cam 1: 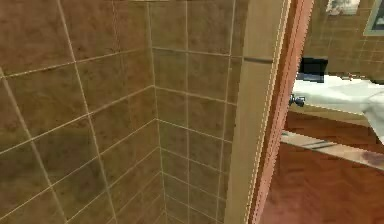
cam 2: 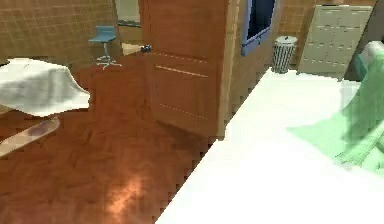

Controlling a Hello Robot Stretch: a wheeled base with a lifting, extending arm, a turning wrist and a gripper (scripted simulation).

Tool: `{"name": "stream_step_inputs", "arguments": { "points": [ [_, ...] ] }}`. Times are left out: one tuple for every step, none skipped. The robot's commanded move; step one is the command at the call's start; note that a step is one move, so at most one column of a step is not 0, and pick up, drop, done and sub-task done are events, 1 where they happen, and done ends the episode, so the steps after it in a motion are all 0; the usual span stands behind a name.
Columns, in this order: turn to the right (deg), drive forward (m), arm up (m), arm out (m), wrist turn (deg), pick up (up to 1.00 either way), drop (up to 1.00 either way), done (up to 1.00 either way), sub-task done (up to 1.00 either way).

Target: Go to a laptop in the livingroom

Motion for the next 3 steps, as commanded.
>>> {"name": "stream_step_inputs", "arguments": {
  "points": [
    [-45.0, 0.0, 0.0, 0.0, 0.0, 0.0, 0.0, 0.0, 0.0],
    [-45.0, 0.0, 0.0, 0.0, 0.0, 0.0, 0.0, 0.0, 0.0],
    [-45.0, 0.0, 0.0, 0.0, 0.0, 0.0, 0.0, 0.0, 0.0]
  ]
}}
